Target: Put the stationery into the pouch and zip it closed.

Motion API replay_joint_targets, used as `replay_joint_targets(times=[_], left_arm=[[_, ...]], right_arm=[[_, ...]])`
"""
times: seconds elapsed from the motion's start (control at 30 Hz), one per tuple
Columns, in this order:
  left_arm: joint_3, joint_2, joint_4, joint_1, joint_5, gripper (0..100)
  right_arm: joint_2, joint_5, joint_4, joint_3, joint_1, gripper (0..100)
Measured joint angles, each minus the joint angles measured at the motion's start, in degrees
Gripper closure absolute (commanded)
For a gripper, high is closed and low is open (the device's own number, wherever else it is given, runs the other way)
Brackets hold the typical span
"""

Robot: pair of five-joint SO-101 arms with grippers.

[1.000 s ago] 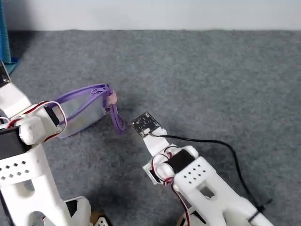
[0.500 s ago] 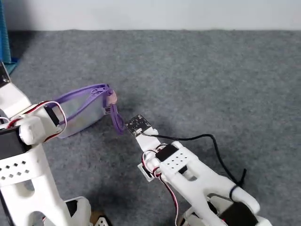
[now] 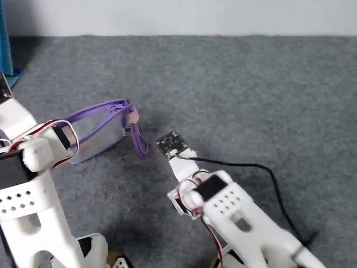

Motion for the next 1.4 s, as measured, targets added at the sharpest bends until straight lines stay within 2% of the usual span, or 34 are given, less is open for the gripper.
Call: replay_joint_targets(times=[0.2,0.37,0.5,0.73,0.9,1.13,1.4], left_arm=[[0.00,0.00,0.00,2.37,0.00,99],[-0.09,0.00,0.00,6.33,1.41,99],[0.00,0.00,0.00,8.35,2.29,99],[0.00,0.00,0.00,8.79,2.29,99],[0.00,0.00,0.00,8.79,2.29,99],[0.00,0.00,0.00,8.79,2.29,99],[0.00,0.00,0.00,8.79,2.29,99]], right_arm=[[-20.13,1.14,2.20,-0.88,-3.96,99.1],[-28.13,1.23,-0.79,-4.13,-6.59,99.1],[-30.51,1.23,-11.96,-4.31,-6.77,99.1],[-31.12,1.23,-37.27,-3.87,-11.34,99.1],[-30.77,1.23,-56.26,1.67,-11.60,99.1],[-16.35,1.23,-76.57,3.25,-11.69,99.1],[0.53,2.73,-89.67,3.16,-9.49,99.1]])
